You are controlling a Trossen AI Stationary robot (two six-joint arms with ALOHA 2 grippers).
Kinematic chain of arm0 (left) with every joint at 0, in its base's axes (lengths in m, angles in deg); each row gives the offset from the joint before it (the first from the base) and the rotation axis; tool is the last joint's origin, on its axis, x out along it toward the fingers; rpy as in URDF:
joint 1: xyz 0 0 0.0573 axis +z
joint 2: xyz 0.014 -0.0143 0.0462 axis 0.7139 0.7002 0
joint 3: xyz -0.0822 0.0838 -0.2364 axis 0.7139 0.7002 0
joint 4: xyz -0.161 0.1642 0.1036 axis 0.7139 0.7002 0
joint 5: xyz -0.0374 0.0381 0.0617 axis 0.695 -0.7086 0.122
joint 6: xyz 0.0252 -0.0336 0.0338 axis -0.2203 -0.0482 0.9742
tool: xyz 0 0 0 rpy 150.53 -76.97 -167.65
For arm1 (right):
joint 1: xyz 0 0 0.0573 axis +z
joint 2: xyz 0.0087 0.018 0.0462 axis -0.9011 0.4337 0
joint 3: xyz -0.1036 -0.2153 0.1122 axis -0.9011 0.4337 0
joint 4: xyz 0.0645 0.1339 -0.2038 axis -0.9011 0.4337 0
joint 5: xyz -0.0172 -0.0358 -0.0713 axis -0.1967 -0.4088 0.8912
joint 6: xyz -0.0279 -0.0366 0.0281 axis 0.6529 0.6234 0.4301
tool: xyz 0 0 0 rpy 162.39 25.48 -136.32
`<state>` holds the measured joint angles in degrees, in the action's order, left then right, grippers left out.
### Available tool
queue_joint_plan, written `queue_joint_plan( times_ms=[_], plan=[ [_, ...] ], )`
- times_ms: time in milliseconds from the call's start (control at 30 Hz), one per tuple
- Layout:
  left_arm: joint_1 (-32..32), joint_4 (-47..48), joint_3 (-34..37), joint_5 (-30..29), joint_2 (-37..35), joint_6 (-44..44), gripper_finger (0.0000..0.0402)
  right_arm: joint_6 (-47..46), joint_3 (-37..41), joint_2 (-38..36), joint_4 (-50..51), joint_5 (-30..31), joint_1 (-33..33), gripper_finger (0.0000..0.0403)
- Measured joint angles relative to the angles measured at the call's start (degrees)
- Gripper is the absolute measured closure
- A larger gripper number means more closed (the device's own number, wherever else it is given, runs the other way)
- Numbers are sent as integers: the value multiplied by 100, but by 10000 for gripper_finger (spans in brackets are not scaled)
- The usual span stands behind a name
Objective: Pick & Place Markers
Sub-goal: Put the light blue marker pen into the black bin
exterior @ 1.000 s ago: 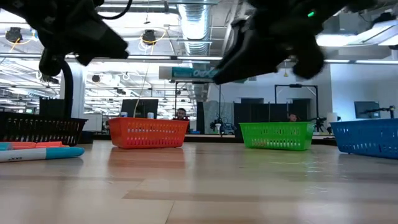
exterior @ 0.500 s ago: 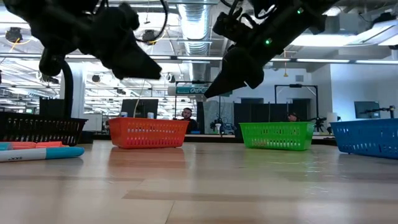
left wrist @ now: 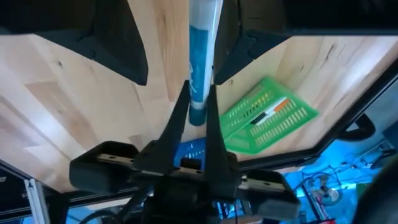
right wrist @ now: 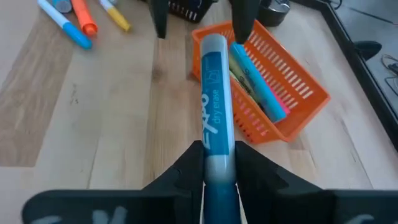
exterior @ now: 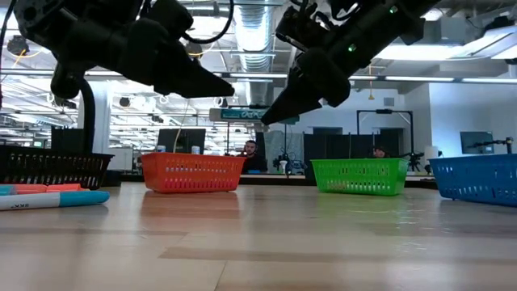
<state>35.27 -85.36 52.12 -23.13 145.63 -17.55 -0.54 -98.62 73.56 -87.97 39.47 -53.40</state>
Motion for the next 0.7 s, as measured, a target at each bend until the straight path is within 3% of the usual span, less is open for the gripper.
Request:
queue_joint_plan(
  times_ms=[333, 700],
  plan=[
    [20, 0, 0, -24, 22, -17, 223, -42, 0, 2, -915, -245, 35, 335],
    [0, -2, 0, -23, 22, -298, 246, -230, 0, 4, -1029, -433, 26, 333]
  ],
)
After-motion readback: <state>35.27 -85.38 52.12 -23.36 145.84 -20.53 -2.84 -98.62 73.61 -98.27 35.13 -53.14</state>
